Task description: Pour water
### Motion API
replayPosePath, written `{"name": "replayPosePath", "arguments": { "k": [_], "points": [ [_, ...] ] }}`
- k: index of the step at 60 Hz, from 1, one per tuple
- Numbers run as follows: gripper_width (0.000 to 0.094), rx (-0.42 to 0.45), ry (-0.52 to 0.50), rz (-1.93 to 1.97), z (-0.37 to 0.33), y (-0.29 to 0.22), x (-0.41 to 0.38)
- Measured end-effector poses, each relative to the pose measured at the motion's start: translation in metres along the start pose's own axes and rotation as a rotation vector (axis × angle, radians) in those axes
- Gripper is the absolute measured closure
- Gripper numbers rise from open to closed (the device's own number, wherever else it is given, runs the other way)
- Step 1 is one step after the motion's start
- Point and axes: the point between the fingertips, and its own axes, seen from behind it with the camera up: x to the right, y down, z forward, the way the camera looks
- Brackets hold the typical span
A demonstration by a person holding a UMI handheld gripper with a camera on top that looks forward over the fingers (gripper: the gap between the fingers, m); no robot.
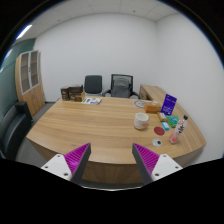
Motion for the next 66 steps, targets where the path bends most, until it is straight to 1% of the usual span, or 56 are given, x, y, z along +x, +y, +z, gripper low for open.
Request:
{"name": "replayPosePath", "arguments": {
  "k": [8,19,30,41,54,58,60,66],
  "points": [
    [0.0075,-0.009,0.047,0.028,0.003,0.010,0.038],
    [0.0076,-0.007,0.102,0.042,0.036,0.034,0.151],
    [0.0084,0.020,0.143,0.063,0.089,0.049,0.265],
    [0.0101,0.094,0.177,0.098,0.152,0.046,0.365],
    [0.0100,0.127,0.135,0.102,0.223,0.045,0.416],
    [0.0119,0.136,0.133,0.081,0.237,0.043,0.422],
    [0.0143,0.149,0.126,0.069,0.245,0.041,0.426],
    [0.0305,0.174,0.126,0.055,0.257,0.036,0.428]
  ]
}}
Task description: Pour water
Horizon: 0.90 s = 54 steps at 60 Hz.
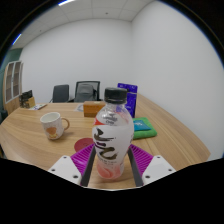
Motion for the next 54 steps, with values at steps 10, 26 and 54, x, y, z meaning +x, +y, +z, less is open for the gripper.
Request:
{"name": "replayPosePath", "arguments": {
  "k": [10,26,54],
  "points": [
    [0.0518,0.033,-0.008,0.023,0.008,-0.003,-0.003],
    [0.0612,0.031,0.048,-0.046,-0.002,-0.026,-0.001],
    [0.0614,0.057,0.466,-0.993,0.009,-0.195,-0.014]
  ]
}}
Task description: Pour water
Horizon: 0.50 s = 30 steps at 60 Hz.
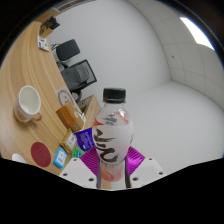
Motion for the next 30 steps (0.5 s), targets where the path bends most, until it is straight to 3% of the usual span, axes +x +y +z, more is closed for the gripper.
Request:
{"name": "replayPosePath", "arguments": {
  "k": [9,23,30],
  "points": [
    [0.0613,0.021,0.046,-0.458,0.022,-0.045,-0.028],
    [0.0618,0.036,0.071,-1.035,0.038,-0.070,-0.088],
    [0.0615,0.002,0.061,-1.117,0.040,-0.067,-0.097]
  ]
}}
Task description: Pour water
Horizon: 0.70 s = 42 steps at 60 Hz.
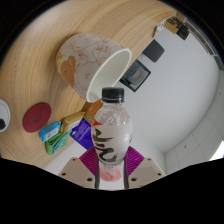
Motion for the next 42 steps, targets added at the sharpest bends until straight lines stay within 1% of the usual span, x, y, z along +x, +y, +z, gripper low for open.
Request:
{"name": "replayPosePath", "arguments": {
  "k": [4,8,13,17,23,30,34,35,39,42],
  "points": [
    [0.0613,-0.005,-0.028,0.030,-0.001,0.000,-0.002],
    [0.0616,-0.004,-0.024,0.074,-0.005,0.003,0.006],
    [0.0615,0.003,-0.049,0.226,-0.013,0.011,0.015],
    [0.0615,0.005,-0.088,0.444,-0.020,0.017,0.020],
    [0.0613,0.031,-0.146,0.838,-0.035,0.035,0.039],
    [0.0612,0.092,-0.211,1.286,-0.048,0.053,0.056],
    [0.0612,0.111,-0.260,1.538,-0.053,0.065,0.055],
    [0.0612,0.109,-0.264,1.594,-0.062,0.060,0.056],
    [0.0614,0.165,-0.339,1.791,-0.053,0.060,0.046],
    [0.0614,0.181,-0.386,1.915,-0.049,0.056,0.031]
  ]
}}
